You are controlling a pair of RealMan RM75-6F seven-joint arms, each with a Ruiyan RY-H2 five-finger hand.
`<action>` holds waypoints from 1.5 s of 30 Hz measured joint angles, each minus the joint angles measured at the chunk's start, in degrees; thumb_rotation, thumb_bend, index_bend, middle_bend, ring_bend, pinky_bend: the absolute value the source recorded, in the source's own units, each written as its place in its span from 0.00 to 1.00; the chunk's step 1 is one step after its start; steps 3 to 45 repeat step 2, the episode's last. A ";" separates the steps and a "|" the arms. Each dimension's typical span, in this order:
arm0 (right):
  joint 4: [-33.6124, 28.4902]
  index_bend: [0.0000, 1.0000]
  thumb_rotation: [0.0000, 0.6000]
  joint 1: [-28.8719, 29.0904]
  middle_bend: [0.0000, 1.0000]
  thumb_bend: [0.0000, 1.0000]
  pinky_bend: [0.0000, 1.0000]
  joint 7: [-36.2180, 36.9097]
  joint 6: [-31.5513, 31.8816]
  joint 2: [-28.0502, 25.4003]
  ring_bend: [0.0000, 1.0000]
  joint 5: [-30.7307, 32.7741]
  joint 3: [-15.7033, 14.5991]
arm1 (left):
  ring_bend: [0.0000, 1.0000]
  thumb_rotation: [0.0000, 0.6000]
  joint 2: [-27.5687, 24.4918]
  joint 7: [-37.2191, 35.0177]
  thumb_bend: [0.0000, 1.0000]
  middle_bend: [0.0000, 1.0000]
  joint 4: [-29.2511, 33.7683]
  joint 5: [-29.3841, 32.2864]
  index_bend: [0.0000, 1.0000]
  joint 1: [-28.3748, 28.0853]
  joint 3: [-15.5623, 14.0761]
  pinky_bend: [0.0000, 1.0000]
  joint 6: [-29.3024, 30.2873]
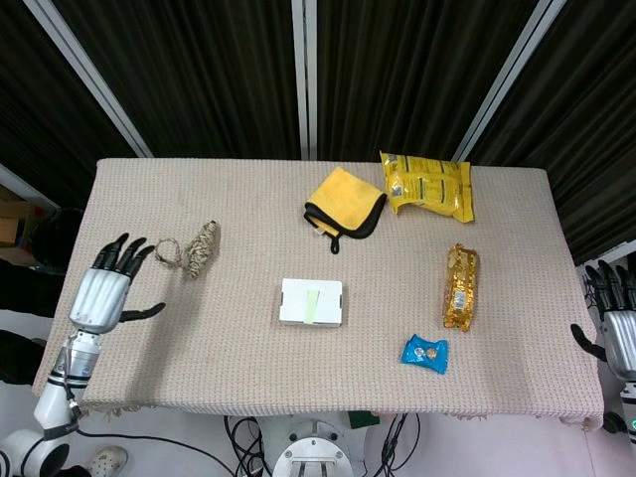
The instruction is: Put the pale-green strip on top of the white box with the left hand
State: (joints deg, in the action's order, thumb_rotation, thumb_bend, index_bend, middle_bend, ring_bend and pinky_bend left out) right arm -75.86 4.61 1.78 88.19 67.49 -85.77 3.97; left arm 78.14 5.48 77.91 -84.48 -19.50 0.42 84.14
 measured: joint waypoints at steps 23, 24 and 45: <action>0.19 0.00 1.00 -0.21 0.00 0.20 0.00 0.22 -0.09 -0.05 0.00 0.03 -0.07 | 0.00 0.59 -0.74 -1.83 0.05 0.11 -0.76 0.45 0.15 0.94 -0.13 0.15 0.00; 0.19 0.00 1.00 -0.21 0.00 0.20 0.00 0.22 -0.09 -0.05 0.00 0.03 -0.07 | 0.00 0.59 -0.74 -1.83 0.05 0.11 -0.76 0.45 0.15 0.94 -0.13 0.15 0.00; 0.19 0.00 1.00 -0.21 0.00 0.20 0.00 0.22 -0.09 -0.05 0.00 0.03 -0.07 | 0.00 0.59 -0.74 -1.83 0.05 0.11 -0.76 0.45 0.15 0.94 -0.13 0.15 0.00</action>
